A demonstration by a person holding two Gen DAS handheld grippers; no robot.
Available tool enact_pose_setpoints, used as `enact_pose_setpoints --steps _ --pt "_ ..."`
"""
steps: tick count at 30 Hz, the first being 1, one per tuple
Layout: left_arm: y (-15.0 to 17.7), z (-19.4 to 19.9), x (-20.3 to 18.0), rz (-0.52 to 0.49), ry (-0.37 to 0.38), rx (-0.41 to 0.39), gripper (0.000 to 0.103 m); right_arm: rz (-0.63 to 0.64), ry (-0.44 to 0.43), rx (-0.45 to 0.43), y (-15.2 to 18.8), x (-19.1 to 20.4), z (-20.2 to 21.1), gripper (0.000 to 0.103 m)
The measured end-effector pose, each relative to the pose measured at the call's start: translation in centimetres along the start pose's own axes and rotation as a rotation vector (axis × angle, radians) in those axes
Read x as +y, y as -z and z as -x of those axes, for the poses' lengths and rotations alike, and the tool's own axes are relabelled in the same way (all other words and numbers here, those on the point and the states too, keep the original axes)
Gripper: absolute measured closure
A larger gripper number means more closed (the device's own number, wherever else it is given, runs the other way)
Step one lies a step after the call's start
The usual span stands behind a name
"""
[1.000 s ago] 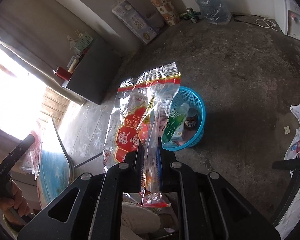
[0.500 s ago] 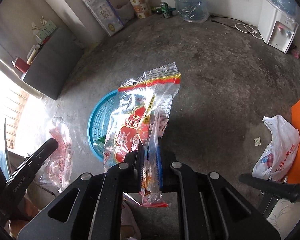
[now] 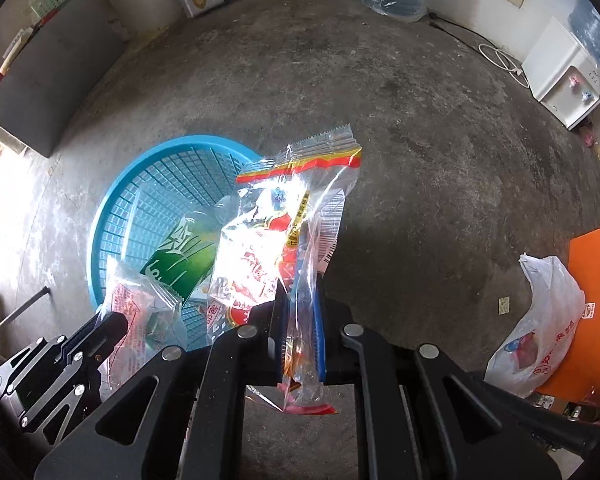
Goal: Collect trash
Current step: 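Open both tools to drop both bags into the wastebasket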
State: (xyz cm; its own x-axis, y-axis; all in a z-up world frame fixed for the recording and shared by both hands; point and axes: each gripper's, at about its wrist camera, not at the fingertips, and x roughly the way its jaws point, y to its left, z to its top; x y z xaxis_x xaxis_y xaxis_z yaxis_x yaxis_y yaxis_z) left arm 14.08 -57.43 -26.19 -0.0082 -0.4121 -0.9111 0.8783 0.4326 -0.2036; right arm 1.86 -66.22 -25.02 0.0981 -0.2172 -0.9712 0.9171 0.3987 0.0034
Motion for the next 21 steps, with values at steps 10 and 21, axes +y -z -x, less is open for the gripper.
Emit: enact_pose_setpoints --steps 10,21 --pt "-0.8 -0.1 0.6 0.054 0.112 -0.01 0.054 -0.089 -0.164 0.01 0.6 -1.1 -1.2 0.056" --pt "-2.5 5.6 4.4 0.236 0.182 -0.216 0.047 -0.199 -0.323 -0.088 3.3 -3.2 2.5 0.056"
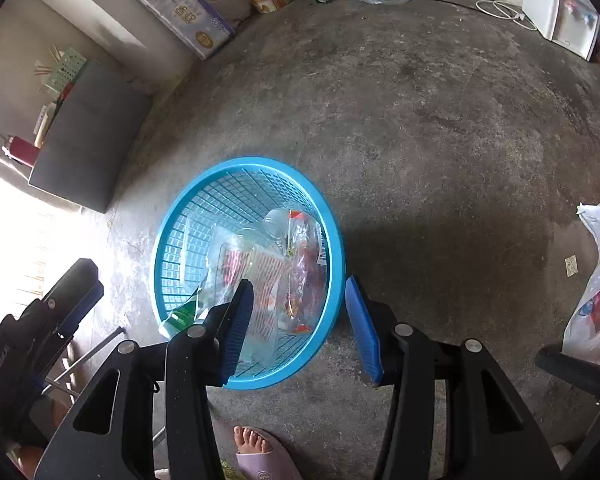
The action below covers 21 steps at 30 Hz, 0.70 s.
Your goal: Collect trash
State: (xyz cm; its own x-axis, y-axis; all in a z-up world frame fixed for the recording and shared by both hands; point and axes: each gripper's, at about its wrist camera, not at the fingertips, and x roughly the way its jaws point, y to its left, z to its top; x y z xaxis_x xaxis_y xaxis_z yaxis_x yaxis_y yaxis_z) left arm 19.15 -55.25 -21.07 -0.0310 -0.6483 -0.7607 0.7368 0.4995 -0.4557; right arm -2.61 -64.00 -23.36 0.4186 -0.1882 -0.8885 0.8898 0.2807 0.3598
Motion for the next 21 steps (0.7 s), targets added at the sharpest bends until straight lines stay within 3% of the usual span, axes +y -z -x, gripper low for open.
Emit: enact_pose_setpoints --steps 8,14,16,18,21 --pt "-0.5 2.0 -0.2 0.014 0.007 -0.024 0.045 0.006 -0.031 0.0 2.3 0.6 1.5 0.064" --pt "0.2 6.3 -2.8 -0.085 0.039 -0.04 0.041 0.033 -0.064 -0.027 3.6 1.9 5.3 0.064" --pt "0.8 8.6 -4.3 -0.123 0.068 -0.05 0.039 0.074 -0.053 -0.048 4.2 2.6 7.4 0.06" --pt "1.7 11.5 -5.7 -0.164 0.098 -0.065 0.034 0.119 -0.038 -0.083 5.0 3.4 9.7 0.047" --pt "3.6 16.3 -7.4 -0.214 0.122 -0.099 0.026 0.198 -0.023 -0.147 6.8 4.5 13.5 0.036"
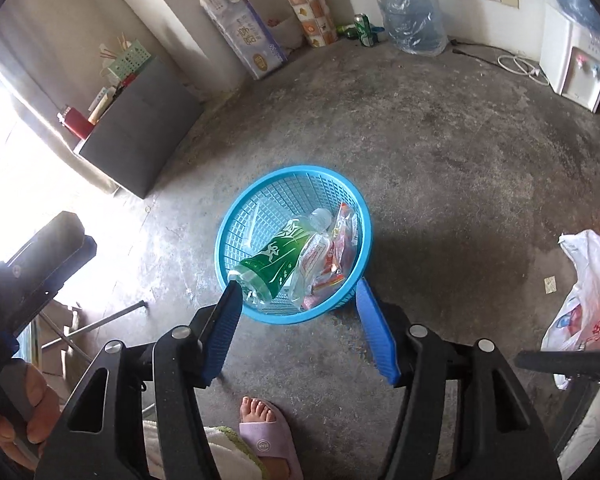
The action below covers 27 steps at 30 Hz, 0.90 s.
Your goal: Collect trash
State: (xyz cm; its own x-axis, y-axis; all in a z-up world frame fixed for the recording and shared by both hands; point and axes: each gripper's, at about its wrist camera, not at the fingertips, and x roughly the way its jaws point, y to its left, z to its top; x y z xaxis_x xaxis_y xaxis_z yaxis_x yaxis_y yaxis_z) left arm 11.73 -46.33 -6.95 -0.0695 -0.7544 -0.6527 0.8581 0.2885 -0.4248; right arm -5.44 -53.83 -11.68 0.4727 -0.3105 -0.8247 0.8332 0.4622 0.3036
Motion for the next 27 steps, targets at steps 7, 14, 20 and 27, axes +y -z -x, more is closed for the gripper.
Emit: enact_pose_setpoints --steps 7,14,20,27 --pt "3.5 10.5 -2.7 -0.03 -0.103 -0.066 0.013 0.151 0.038 -0.124 4.0 4.4 7.9 0.015" --pt "7.1 18.6 -1.3 0.041 -0.305 -0.11 0.009 0.228 0.025 -0.202 8.1 8.8 13.3 0.007" --pt "11.1 23.4 0.3 0.143 -0.476 -0.121 0.009 0.337 0.069 -0.253 11.7 12.3 15.4 0.007" --pt "14.0 27.2 1.1 0.252 -0.709 -0.158 0.009 0.381 0.153 -0.308 14.1 14.4 17.2 0.007"
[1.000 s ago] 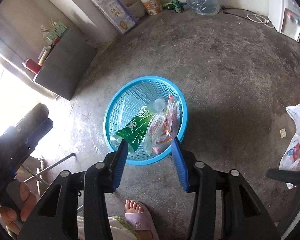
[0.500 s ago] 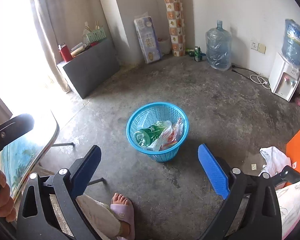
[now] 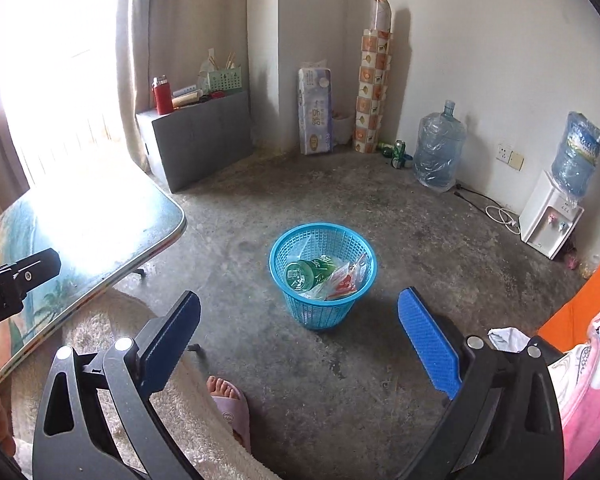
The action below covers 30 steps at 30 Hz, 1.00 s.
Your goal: Collect trash
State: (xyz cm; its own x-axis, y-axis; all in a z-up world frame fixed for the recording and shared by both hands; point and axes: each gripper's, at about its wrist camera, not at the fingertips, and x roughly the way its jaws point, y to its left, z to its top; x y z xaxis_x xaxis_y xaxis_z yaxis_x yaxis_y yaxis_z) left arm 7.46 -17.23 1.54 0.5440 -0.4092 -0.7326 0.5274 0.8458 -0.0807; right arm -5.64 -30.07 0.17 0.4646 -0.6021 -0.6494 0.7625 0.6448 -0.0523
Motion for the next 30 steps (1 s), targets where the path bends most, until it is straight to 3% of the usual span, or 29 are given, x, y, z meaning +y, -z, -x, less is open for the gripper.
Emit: enact_pose_setpoints --steps 4,8,12,30 --pt "0.5 1.1 1.1 0.023 -0.07 -0.04 0.009 0.012 0.057 -0.06 0.3 0.8 1.7 0.007" --pt "0.5 1.9 1.0 0.024 -0.073 -0.056 0.009 -0.014 0.078 -0.057 0.2 0.7 2.1 0.007" --pt "0.6 2.2 -0.1 -0.004 -0.123 -0.09 0.009 -0.027 0.114 -0.048 0.3 0.5 1.9 0.007" --pt "0.5 1.3 -0.1 -0.01 -0.162 -0.047 0.009 -0.048 0.174 0.011 0.2 0.6 0.8 0.007"
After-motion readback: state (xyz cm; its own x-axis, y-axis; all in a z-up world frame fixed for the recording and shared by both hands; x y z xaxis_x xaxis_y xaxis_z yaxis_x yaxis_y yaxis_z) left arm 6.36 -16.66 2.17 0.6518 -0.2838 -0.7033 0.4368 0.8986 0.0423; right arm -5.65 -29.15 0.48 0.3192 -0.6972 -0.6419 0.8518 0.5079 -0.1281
